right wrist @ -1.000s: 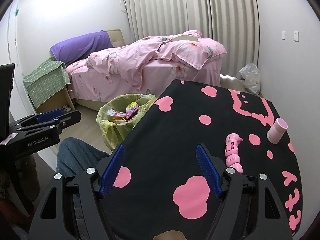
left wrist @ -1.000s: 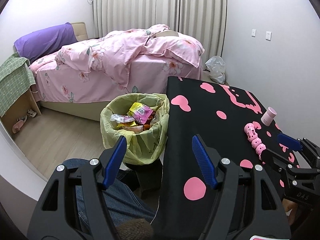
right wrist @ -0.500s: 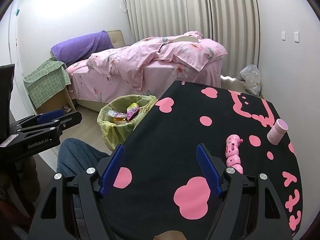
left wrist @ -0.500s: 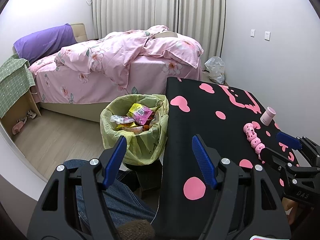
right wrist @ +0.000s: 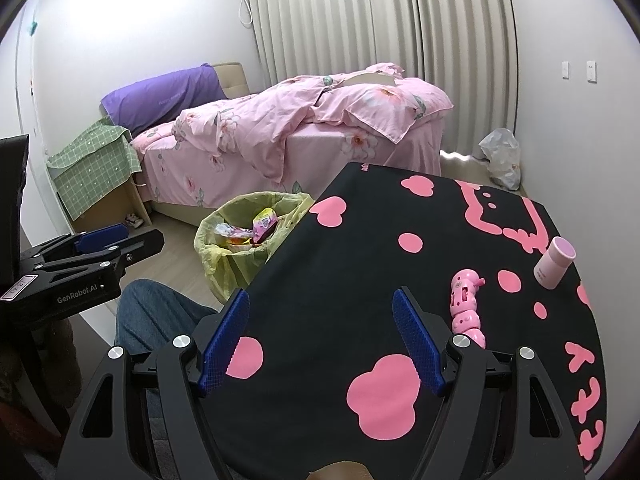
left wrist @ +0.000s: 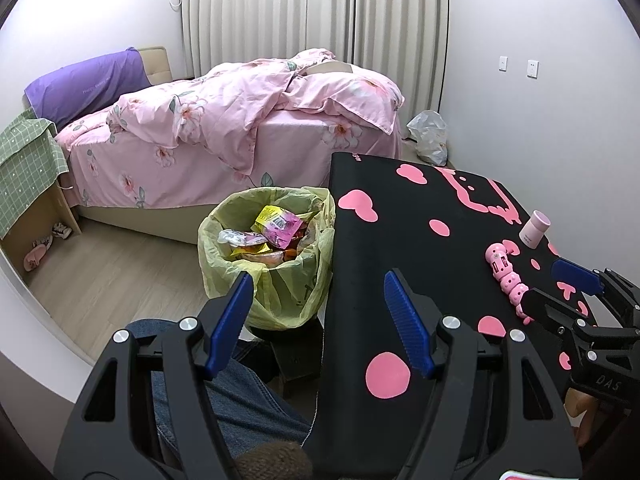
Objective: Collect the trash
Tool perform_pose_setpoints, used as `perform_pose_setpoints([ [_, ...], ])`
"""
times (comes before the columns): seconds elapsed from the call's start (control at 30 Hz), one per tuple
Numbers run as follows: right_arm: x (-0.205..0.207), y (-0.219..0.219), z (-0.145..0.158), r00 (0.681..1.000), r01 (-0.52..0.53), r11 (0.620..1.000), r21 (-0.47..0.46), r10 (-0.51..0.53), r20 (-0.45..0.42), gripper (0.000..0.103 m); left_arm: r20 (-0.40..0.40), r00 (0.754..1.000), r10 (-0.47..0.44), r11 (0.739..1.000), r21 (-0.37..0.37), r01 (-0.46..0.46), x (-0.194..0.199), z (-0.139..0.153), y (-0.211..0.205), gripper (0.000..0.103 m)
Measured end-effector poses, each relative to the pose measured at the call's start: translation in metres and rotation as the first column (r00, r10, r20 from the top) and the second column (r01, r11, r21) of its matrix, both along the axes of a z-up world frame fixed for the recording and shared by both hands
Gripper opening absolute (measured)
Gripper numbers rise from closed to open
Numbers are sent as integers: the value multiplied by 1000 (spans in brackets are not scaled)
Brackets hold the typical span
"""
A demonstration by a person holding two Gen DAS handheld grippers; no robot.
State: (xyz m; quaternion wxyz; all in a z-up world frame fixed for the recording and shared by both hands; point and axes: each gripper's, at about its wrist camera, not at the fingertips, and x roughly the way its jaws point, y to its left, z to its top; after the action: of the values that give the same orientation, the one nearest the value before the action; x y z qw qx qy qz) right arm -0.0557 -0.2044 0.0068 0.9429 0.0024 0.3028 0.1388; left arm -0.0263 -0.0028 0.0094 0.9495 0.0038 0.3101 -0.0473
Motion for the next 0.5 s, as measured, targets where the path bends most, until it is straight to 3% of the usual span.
perform_pose_setpoints([
  [0.5,0,-1,0,1000,0,1000,2,0,0,71,1,1000,0,1000,0,0,0,0,0,65],
])
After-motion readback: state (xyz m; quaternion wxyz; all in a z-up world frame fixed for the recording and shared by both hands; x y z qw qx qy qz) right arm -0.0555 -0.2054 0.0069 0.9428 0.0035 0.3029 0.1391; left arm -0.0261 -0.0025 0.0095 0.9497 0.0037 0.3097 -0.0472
